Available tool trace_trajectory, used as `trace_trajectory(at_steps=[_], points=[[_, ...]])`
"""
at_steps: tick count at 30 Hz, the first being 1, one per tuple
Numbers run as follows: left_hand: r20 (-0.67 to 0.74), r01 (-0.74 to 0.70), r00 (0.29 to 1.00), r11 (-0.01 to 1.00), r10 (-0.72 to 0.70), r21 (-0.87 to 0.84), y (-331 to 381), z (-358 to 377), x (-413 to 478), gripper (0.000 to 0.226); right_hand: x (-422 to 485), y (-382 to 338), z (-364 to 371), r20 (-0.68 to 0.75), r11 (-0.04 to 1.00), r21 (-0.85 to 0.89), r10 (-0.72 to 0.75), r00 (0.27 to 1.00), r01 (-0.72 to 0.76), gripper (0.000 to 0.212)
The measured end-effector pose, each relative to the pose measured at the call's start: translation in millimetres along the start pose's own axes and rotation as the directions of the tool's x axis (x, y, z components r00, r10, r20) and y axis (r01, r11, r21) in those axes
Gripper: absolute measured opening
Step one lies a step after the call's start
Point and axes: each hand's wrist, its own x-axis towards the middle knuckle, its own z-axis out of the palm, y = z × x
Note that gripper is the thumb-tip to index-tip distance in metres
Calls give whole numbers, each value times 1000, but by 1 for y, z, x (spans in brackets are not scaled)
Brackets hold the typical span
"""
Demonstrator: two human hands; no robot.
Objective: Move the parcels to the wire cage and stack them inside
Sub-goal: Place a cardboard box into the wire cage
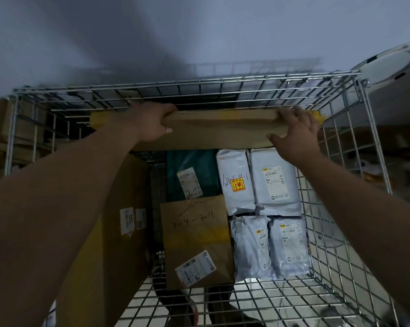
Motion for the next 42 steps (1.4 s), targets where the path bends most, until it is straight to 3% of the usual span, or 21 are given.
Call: trace_trajectory(at_steps=[12, 15, 17, 19, 24, 30, 38, 42], points=[[-79, 25, 996, 997, -31, -66, -16, 42, 1, 63, 16, -6, 24, 146, 998, 58, -35, 989, 27, 80], [-214, -3, 976, 983, -37, -186, -19, 45, -9, 65, 20, -6, 28, 135, 997, 52, -56, 989, 49, 82], [-340, -28, 939, 971, -56, -237, -22, 47, -17, 53, 23, -8, 29, 143, 997, 57, -58, 988, 50, 85], [-411, -9, 908, 977, -81, -212, -22, 48, -23, 42, 29, -10, 28, 154, 996, 53, -80, 985, 72, 88], [-527, 197, 825, 978, -205, -72, -11, 46, -26, 34, 42, -21, 25, 157, 993, 92, -90, 983, 77, 92], [-526, 209, 818, 972, -234, -107, -6, 38, -25, 28, 32, -19, 24, 43, 988, 134, -85, 995, 78, 82], [-410, 237, 874, 966, -260, -107, -11, 36, -19, 32, 34, -9, 24, 130, 992, 52, -117, 985, 111, 89], [-404, 283, 859, 950, -314, -135, -5, 34, -19, 36, 34, -14, 25, 114, 995, 53, -92, 989, 87, 87]])
